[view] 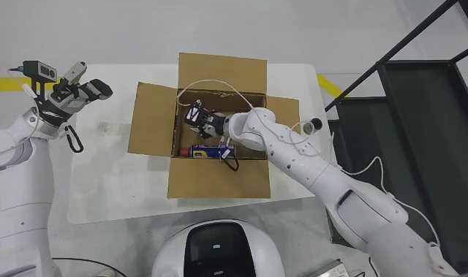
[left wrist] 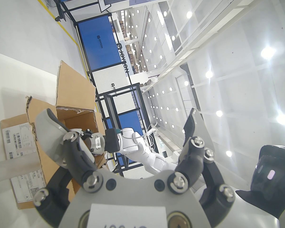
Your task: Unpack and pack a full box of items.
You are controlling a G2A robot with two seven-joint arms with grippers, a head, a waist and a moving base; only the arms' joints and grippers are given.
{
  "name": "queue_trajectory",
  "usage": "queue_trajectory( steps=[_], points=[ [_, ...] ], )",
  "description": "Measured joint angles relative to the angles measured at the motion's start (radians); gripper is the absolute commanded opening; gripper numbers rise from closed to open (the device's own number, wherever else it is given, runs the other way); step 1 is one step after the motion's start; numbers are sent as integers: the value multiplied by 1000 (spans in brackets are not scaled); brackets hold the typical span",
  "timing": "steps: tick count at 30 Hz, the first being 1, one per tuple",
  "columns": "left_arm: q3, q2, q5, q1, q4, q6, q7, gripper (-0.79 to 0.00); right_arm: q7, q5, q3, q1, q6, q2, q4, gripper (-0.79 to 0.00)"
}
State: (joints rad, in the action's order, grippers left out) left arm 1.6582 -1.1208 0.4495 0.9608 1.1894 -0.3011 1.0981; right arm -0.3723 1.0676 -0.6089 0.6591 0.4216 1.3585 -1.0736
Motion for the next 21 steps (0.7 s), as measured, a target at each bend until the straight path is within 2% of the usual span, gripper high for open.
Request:
queue_trajectory(
  steps=[5,9,13,16,21],
  points=[
    [0,0,0,0,0,0,0,0,24,9,-26,8,0,-2,9,0],
    [0,0,0,0,0,0,0,0,56,30,-70,35,29,-21,-24,0],
    [0,0,0,0,0,0,0,0,110,52,-146,98,124,-61,-118,0],
    [0,0,0,0,0,0,0,0,106,65,-217,163,202,-96,-210,0],
    [0,0,0,0,0,0,0,0,104,60,-365,299,247,-150,-385,0]
  ],
)
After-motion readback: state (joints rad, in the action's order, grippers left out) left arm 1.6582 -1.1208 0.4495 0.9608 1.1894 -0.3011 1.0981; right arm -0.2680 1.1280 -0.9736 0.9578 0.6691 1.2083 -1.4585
